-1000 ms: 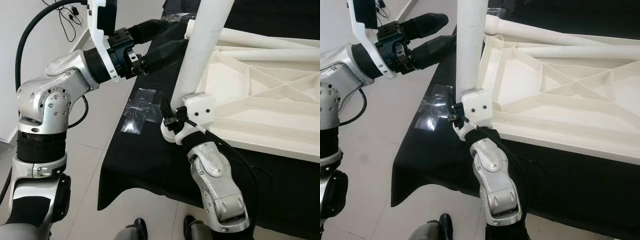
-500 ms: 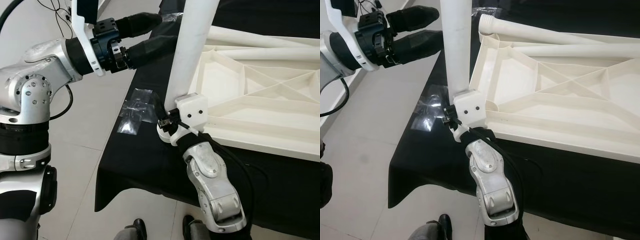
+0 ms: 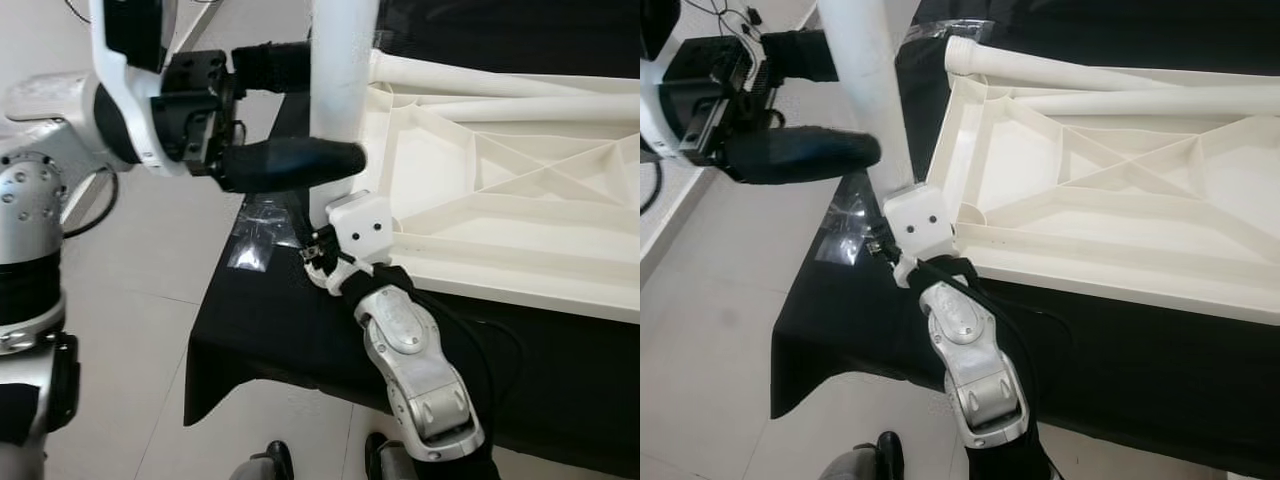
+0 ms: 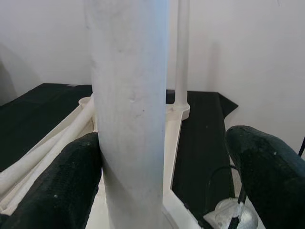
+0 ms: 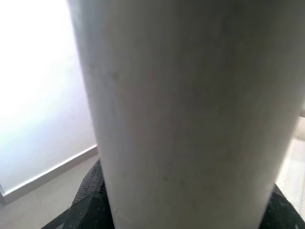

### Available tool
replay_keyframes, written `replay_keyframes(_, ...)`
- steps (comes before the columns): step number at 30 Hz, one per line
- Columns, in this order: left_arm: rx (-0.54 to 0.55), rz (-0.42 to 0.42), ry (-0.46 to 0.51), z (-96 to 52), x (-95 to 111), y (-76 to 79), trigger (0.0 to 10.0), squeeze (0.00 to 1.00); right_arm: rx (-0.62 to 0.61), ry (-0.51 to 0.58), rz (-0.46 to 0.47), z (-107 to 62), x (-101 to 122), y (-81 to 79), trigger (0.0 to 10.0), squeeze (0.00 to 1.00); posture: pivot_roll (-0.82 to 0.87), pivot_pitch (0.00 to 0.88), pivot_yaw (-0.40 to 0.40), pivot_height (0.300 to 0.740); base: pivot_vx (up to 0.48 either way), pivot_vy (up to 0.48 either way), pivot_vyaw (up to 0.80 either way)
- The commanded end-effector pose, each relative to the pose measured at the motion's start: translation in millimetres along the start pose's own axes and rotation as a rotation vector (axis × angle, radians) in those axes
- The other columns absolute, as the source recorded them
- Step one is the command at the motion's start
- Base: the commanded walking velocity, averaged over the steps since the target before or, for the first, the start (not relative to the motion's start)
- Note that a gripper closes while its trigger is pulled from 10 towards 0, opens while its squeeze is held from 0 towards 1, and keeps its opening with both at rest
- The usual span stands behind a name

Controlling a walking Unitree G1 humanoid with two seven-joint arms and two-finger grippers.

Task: Building children table

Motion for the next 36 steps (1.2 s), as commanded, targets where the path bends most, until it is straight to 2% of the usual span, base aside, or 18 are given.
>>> replay_keyframes(1,-0.095,0.030,-0.052,3.5,-1.8,14.3,10.0,0.00,0.139,-0.229,0.064,-9.0,-47.7,-31.6,10.0,0.00,0.02,0.289,0.115,0.740,0.000,0.000,0.00)
replay_keyframes(2,-0.063,0.046,-0.044,2.9,-0.8,11.2,10.0,0.00,0.143,-0.228,0.064,-9.0,-47.7,-31.6,10.0,0.00,0.02,0.292,0.116,0.740,0.000,0.000,0.00)
replay_keyframes(3,0.017,0.079,-0.026,6.6,-0.9,2.1,10.0,0.00,0.166,-0.215,0.052,-8.6,-45.8,-33.4,10.0,0.00,0.02,0.296,0.116,0.740,0.000,0.000,0.00)
replay_keyframes(6,0.017,0.079,-0.026,6.6,-0.9,2.1,10.0,0.00,0.166,-0.215,0.052,-8.6,-45.8,-33.4,10.0,0.00,0.02,0.296,0.116,0.740,0.000,0.000,0.00)
replay_keyframes(8,0.136,0.093,-0.004,11.9,-7.1,-14.1,10.0,0.00,0.219,-0.188,0.013,-8.8,-41.4,-39.9,10.0,0.00,0.01,0.299,0.117,0.740,0.000,0.000,0.00)
replay_keyframes(10,0.136,0.093,-0.004,11.9,-7.1,-14.1,10.0,0.00,0.219,-0.188,0.013,-8.8,-41.4,-39.9,10.0,0.00,0.01,0.299,0.117,0.740,0.000,0.000,0.00)
replay_keyframes(12,0.251,0.068,0.048,14.5,-14.3,-32.4,10.0,0.00,0.251,-0.179,-0.004,-9.9,-40.0,-44.4,10.0,0.00,0.01,0.300,0.118,0.740,0.000,0.000,0.00)
replay_keyframes(13,0.251,0.068,0.048,14.5,-14.3,-32.4,10.0,0.00,0.251,-0.179,-0.004,-9.9,-40.0,-44.4,10.0,0.00,0.01,0.300,0.118,0.740,0.000,0.000,0.00)
replay_keyframes(14,0.302,0.043,0.081,14.0,-19.0,-42.0,10.0,0.00,0.257,-0.181,-0.007,-10.6,-40.3,-45.1,10.0,0.00,0.01,0.300,0.118,0.740,0.000,0.000,0.00)
replay_keyframes(17,0.331,0.026,0.101,13.2,-22.3,-47.8,10.0,0.00,0.260,-0.183,-0.008,-10.7,-40.5,-45.4,10.0,0.00,0.01,0.302,0.120,0.740,0.000,0.000,0.00)
replay_keyframes(19,0.400,-0.019,0.152,7.5,-27.9,-58.3,10.0,0.00,0.268,-0.187,-0.012,-11.2,-41.4,-45.7,10.0,0.00,0.01,0.304,0.116,0.740,0.000,0.000,0.00)
replay_keyframes(20,0.426,-0.041,0.175,4.4,-29.9,-61.7,4.7,0.00,0.274,-0.191,-0.013,-11.6,-41.9,-46.2,10.0,0.00,0.00,0.305,0.115,0.740,0.000,0.000,0.00)
replay_keyframes(21,0.426,-0.041,0.175,4.4,-29.9,-61.7,4.7,0.00,0.274,-0.191,-0.013,-11.6,-41.9,-46.2,10.0,0.00,0.00,0.305,0.115,0.740,0.000,0.000,0.00)
replay_keyframes(22,0.447,-0.057,0.192,2.1,-31.5,-63.9,3.4,0.00,0.279,-0.193,-0.013,-11.9,-42.3,-46.6,10.0,0.00,0.00,0.305,0.114,0.740,0.000,0.000,0.00)
replay_keyframes(24,0.447,-0.057,0.192,2.1,-31.5,-63.9,3.4,0.00,0.279,-0.193,-0.013,-11.9,-42.3,-46.6,10.0,0.00,0.00,0.305,0.114,0.740,0.000,0.000,0.00)
replay_keyframes(25,0.454,-0.072,0.207,0.5,-32.3,-64.2,0.0,0.00,0.282,-0.198,-0.009,-12.2,-42.8,-46.8,10.0,0.00,0.00,0.306,0.111,0.740,0.000,0.000,0.00)
replay_keyframes(36,0.436,-0.096,0.232,0.0,-34.8,-63.3,0.0,0.00,0.261,-0.222,0.024,-10.2,-45.5,-41.2,10.0,0.00,0.00,0.306,0.109,0.740,0.000,0.000,0.00)
Point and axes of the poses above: a point about 5 cm out from each wrist's last joint towards the gripper, its own z axis pointing out of the wrist towards the gripper, its own x axis along the axis of the wrist's last joint, y = z × x, the point moved 2 cm from there along z, pointing out of the wrist towards the gripper, and after that the axes turned 8 degrees about -z, right-handed, at the moved point
